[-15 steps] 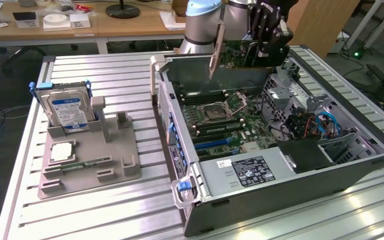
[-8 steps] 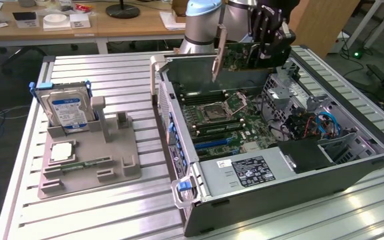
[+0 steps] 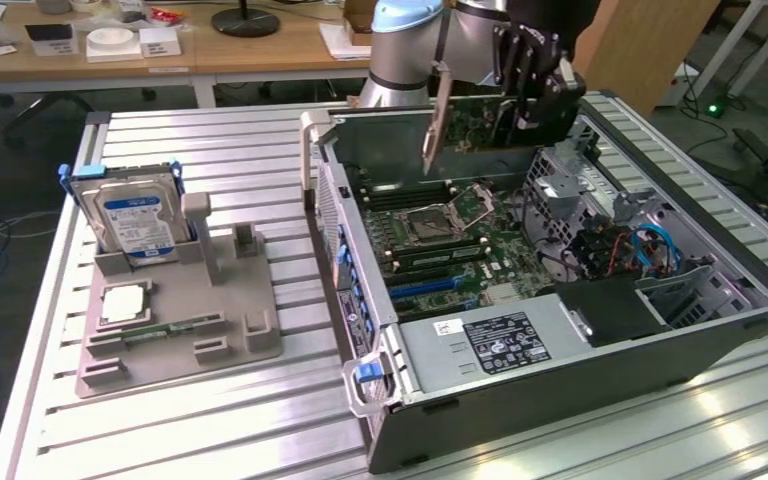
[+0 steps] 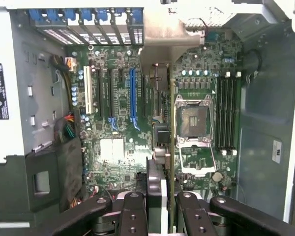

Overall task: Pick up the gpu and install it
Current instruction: 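Insert the gpu into the slot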

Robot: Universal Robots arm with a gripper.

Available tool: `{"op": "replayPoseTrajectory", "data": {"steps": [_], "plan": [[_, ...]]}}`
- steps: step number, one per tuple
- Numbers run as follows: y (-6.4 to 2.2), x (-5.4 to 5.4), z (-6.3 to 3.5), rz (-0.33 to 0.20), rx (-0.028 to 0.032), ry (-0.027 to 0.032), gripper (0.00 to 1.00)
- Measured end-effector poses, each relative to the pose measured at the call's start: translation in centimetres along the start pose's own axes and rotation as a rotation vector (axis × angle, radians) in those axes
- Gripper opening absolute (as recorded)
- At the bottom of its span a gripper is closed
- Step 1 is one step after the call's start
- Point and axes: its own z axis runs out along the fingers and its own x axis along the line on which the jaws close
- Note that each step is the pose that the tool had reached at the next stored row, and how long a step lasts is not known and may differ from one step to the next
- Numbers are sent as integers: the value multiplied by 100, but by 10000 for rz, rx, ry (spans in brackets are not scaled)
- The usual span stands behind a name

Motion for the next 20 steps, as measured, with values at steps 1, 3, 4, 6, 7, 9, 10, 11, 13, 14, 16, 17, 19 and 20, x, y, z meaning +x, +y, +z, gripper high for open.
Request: {"op": "replayPoseTrajectory", "data": {"steps": [1, 3, 4, 6, 7, 9, 10, 11, 13, 14, 16, 17, 19, 20], "plan": [[17, 6, 12, 8, 0, 2, 28], [24, 8, 48, 9, 1, 3, 28], [37, 8, 66, 13, 1, 8, 28], [49, 9, 100, 16, -5, 8, 28], [55, 10, 117, 16, -16, 9, 28], [58, 10, 143, 16, -94, 16, 28], [61, 10, 153, 17, -149, 21, 28], [66, 11, 163, 18, -196, 24, 28], [78, 12, 191, 20, -261, 29, 28], [79, 12, 203, 18, -266, 31, 28], [82, 12, 216, 18, -262, 31, 28], [87, 13, 223, 19, -258, 31, 28], [124, 15, 254, 19, -258, 32, 28], [138, 16, 271, 19, -257, 34, 28]]}}
